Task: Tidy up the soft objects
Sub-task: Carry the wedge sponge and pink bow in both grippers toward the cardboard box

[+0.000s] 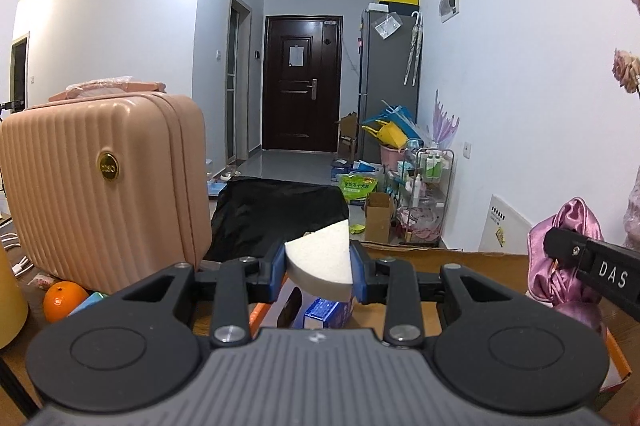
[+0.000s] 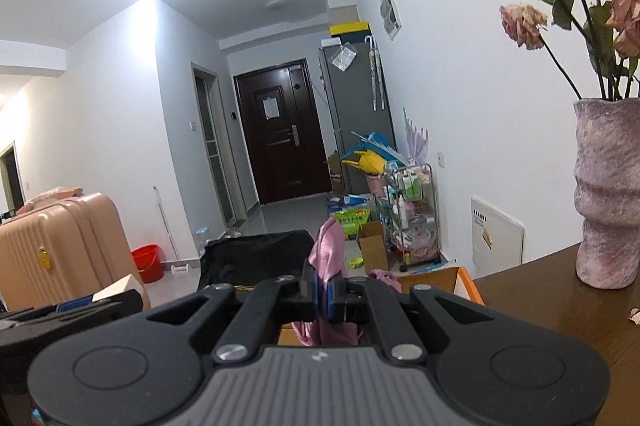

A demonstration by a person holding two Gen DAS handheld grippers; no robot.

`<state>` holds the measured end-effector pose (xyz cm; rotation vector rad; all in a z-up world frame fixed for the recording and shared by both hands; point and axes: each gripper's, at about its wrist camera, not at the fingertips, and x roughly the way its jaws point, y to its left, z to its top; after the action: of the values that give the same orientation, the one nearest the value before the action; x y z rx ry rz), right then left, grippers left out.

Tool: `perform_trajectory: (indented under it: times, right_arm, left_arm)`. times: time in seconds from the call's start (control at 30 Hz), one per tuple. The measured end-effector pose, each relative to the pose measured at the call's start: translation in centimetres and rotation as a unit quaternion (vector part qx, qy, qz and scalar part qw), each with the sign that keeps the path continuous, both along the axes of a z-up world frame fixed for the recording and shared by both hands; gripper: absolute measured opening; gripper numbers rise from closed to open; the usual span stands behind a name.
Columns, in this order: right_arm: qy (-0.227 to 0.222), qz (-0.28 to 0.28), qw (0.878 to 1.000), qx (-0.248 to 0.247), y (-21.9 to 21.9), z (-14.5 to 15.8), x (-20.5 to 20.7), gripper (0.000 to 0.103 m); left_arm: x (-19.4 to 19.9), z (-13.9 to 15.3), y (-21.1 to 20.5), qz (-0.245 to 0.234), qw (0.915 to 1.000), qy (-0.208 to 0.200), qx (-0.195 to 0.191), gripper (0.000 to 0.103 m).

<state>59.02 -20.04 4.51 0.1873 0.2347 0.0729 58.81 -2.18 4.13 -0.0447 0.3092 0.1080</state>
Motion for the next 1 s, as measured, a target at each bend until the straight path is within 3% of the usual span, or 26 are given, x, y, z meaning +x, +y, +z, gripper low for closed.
perform_trajectory:
  times: [0.5,1.0]
  right_arm:
    - [0.071,-0.006,0.997,0.012,-0.4,-1.9,3.9,0.004]
    - [0.114,-0.005,0.993,0.028,-0.7,-4.3,6.2,0.004]
  left_arm:
    - [2.4,-1.9,0.0,0.008,0.9996,0.027,0.0,0.033]
    - [3.5,-3.7,0.0,0.002,0.9984,0.056,0.003,0.033]
